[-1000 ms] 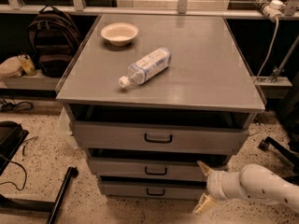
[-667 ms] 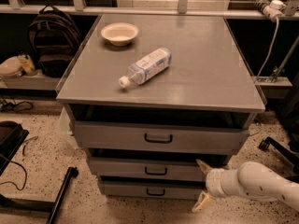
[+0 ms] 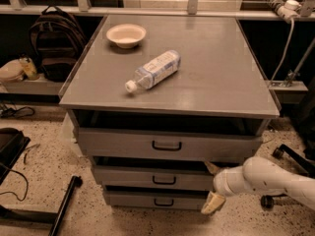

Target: Open middle drawer

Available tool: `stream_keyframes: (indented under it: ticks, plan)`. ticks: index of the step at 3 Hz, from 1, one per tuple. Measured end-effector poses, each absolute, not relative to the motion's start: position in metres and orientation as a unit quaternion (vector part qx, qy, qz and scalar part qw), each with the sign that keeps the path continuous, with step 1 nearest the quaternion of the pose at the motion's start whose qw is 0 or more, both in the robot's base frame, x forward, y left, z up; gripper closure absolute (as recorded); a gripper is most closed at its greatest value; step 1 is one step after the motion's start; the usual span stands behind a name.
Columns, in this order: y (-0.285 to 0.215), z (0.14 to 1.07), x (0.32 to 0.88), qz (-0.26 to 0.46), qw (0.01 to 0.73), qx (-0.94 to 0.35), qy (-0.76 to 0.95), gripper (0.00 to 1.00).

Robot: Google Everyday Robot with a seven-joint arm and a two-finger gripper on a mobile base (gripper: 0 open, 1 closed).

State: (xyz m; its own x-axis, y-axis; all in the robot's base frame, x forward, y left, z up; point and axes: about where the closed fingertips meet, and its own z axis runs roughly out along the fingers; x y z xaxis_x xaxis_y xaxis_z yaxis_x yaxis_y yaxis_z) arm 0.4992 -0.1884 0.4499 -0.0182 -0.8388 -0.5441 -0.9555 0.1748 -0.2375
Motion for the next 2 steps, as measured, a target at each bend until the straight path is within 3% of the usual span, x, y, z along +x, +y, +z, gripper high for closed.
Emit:
stream_keyframes:
  ticks: [2]
  plan:
    - [-0.211, 0.423, 0.517, 0.093, 0.283, -0.624, 0.722, 0.0]
